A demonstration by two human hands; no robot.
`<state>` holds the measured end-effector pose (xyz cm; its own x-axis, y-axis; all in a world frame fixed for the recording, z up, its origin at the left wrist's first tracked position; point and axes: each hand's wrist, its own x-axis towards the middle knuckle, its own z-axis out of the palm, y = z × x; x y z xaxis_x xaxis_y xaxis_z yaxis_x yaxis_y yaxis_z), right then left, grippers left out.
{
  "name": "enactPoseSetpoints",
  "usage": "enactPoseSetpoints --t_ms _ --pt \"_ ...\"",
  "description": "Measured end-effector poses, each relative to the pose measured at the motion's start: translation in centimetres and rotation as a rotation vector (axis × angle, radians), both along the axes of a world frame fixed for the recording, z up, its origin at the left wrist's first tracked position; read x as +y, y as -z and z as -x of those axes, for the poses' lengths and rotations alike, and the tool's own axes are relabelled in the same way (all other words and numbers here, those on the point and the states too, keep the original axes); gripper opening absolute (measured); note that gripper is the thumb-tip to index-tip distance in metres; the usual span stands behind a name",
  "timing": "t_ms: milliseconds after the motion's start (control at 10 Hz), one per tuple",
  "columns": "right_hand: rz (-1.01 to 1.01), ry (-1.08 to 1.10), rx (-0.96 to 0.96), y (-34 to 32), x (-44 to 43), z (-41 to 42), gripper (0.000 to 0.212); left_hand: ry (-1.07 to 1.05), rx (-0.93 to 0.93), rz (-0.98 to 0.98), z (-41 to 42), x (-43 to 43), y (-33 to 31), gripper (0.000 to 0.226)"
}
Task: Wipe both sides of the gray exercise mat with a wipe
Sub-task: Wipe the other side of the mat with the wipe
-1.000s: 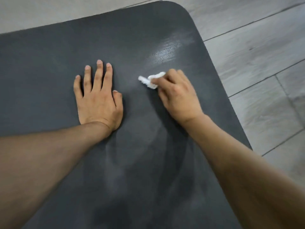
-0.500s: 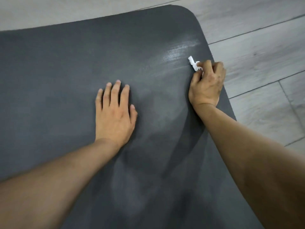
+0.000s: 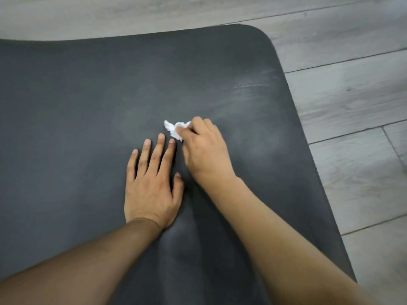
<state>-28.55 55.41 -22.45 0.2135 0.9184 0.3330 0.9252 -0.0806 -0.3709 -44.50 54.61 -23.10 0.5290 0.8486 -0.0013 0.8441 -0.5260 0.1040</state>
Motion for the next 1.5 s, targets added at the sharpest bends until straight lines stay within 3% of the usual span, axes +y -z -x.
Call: enactPoseSetpoints --t_ms 100,300,400,500,600,700,800,900,1000,1100,1300,1400,1500 --pt "-0.012 -0.135 -0.052 0.1 0.1 -0.8 0.03 -0.003 -0.005 -0.005 0.0 0.2 -0.1 0.069" --pt "0.053 0.56 -0.054 -0.7 -3.6 -14.6 0.029 -0.02 -0.013 -0.011 -0.1 0.1 -0.2 0.067" --pt "0.032 0.675 0.0 -0.8 -3.0 -12.2 0.02 -0.024 -0.016 -0.013 -0.2 0.1 -0.1 0.067" --pt "-0.033 0.473 0.016 -0.6 -1.9 -7.2 0.017 -0.027 -0.015 -0.02 -0.2 0.1 -0.1 0.067" --pt "-0.033 0.137 0.077 -0.3 -1.8 -0.7 0.017 -0.015 -0.022 -0.027 -0.1 0.1 0.1 0.067" --pt "-0.025 0.044 0.114 -0.4 -1.7 0.2 0.014 -0.015 -0.023 -0.035 -0.1 0.2 0.2 0.067" --pt "-0.012 0.048 -0.093 -0.5 -2.3 -2.9 0.011 -0.019 -0.034 -0.034 -0.1 0.2 0.1 0.067" --pt "-0.012 0.282 -0.145 -0.5 -3.8 -7.4 0.012 -0.021 -0.029 -0.034 -0.1 0.2 0.0 0.067" --pt "0.031 0.602 0.01 -1.3 -6.4 -12.4 0.017 -0.023 -0.033 -0.04 -0.1 0.2 0.0 0.067" --pt "0.006 0.627 0.029 -1.2 -6.2 -11.0 0.017 -0.024 -0.035 -0.043 -0.2 0.2 0.1 0.067" --pt "-0.006 0.005 0.034 -0.4 -5.0 1.7 0.018 -0.021 -0.048 -0.049 -0.1 0.3 0.2 0.067" --pt "0.002 0.006 -0.051 -0.2 -6.2 -2.6 0.019 -0.03 -0.053 -0.049 -0.2 0.2 0.1 0.067" --pt "0.006 0.329 -0.082 -0.4 -7.9 -8.4 0.018 -0.032 -0.047 -0.049 -0.2 0.1 0.1 0.067"
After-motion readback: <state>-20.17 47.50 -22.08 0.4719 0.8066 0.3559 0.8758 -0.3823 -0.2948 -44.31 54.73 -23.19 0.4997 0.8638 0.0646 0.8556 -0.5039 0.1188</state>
